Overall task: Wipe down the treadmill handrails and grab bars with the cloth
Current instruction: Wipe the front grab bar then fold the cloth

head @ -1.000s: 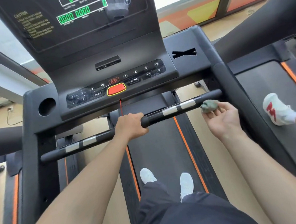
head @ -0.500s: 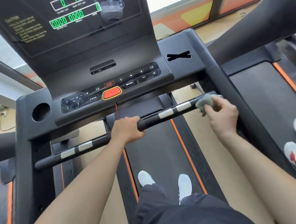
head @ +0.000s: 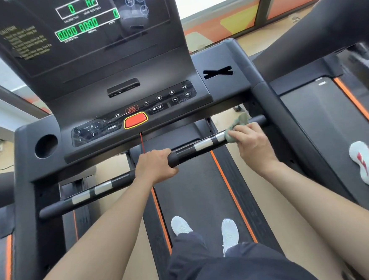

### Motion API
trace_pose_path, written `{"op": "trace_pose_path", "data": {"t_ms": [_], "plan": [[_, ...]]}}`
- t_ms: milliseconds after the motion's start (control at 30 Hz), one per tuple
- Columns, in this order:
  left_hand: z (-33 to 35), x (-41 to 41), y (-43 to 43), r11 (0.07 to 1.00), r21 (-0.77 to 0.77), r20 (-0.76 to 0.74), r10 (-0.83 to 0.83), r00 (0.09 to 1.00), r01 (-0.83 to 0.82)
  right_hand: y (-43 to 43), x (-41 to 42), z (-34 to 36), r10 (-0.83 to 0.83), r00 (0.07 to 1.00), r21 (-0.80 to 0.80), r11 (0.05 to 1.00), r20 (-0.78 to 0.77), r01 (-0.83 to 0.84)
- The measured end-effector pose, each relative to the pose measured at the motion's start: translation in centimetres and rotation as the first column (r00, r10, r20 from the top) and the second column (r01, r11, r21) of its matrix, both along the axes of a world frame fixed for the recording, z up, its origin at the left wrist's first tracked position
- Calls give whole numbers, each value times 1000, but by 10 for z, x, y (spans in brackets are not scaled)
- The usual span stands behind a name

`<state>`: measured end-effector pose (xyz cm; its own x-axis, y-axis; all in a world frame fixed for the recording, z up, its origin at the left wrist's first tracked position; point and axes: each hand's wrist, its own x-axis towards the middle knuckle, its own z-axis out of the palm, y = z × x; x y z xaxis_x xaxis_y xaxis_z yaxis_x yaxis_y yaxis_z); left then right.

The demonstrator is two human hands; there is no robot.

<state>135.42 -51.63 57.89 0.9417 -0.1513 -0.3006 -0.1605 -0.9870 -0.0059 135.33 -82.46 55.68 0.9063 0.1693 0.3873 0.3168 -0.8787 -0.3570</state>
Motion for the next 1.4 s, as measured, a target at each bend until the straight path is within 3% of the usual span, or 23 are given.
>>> {"op": "trace_pose_path", "data": {"t_ms": [167, 333, 533, 600, 700, 800, 900, 1033, 1200, 1400], "plan": [[0, 0, 2, 1000, -13, -4, -9, 1000, 9, -41, 11, 11, -188, 982, -102, 977, -15, 186], [-2, -2, 2, 999, -41, 14, -5, 1000, 5, -20, 9, 13, -288, 956, -28, 958, -51, 287], [-7, -4, 6, 998, -57, 70, 1, 998, 3, 45, -4, 19, -73, 991, 48, 996, -114, 78], [-9, -6, 9, 991, -132, 87, 18, 996, -6, 76, -9, 16, 22, 992, 66, 998, -125, -14], [-11, -13, 17, 948, -299, 191, -49, 980, 105, 125, -17, 16, 132, 980, 87, 989, -150, -120], [-7, -34, 31, 898, -427, 353, 52, 934, 111, 162, -20, 18, 266, 943, 68, 964, -198, -258], [-10, -69, 53, 909, -414, 450, 256, 855, -54, 172, -18, 24, 339, 912, 73, 941, -230, -331], [-30, -102, 92, 909, -316, 416, 389, 822, -271, 178, -8, 31, 316, 906, 125, 948, -283, -292], [-36, -105, 106, 910, -359, 460, 366, 809, -207, 219, -14, 34, 328, 902, 161, 943, -281, -292], [-38, -104, 116, 908, -393, 441, 326, 836, -146, 248, -26, 37, 470, 837, 141, 883, -279, -449]]}}
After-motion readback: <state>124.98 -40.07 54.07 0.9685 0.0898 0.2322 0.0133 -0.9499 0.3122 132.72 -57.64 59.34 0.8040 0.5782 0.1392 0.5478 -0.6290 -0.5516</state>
